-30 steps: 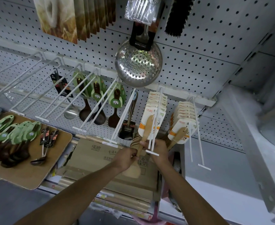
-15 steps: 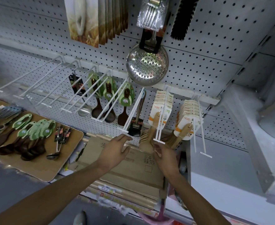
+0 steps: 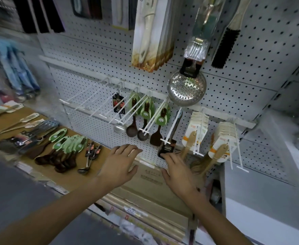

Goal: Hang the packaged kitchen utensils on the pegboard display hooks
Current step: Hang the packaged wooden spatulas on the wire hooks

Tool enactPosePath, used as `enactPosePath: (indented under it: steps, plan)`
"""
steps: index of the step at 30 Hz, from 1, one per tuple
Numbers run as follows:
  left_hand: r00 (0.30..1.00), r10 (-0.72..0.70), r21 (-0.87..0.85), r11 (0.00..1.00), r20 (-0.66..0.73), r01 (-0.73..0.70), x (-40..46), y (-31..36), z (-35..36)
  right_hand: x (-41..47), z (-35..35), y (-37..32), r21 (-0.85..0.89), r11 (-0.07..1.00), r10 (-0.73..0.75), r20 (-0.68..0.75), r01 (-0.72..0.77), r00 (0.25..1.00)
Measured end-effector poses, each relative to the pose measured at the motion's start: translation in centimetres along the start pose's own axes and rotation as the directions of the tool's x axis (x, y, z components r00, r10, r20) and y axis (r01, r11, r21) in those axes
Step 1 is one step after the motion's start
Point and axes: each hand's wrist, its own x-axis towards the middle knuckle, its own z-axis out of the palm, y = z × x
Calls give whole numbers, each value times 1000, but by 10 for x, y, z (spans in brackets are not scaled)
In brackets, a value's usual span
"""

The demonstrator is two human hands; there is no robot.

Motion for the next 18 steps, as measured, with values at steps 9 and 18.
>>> enactPosePath:
  steps: [9,18]
  plan:
    - [992,-123,35,992,-11,124,-93,-78,-65,14,24,-124,-1,989,-148,-36,148,988]
    - [953,-303,73,951,7,302,-212,-187,-131,31,70,-289,33,961,-272,-16,273,962]
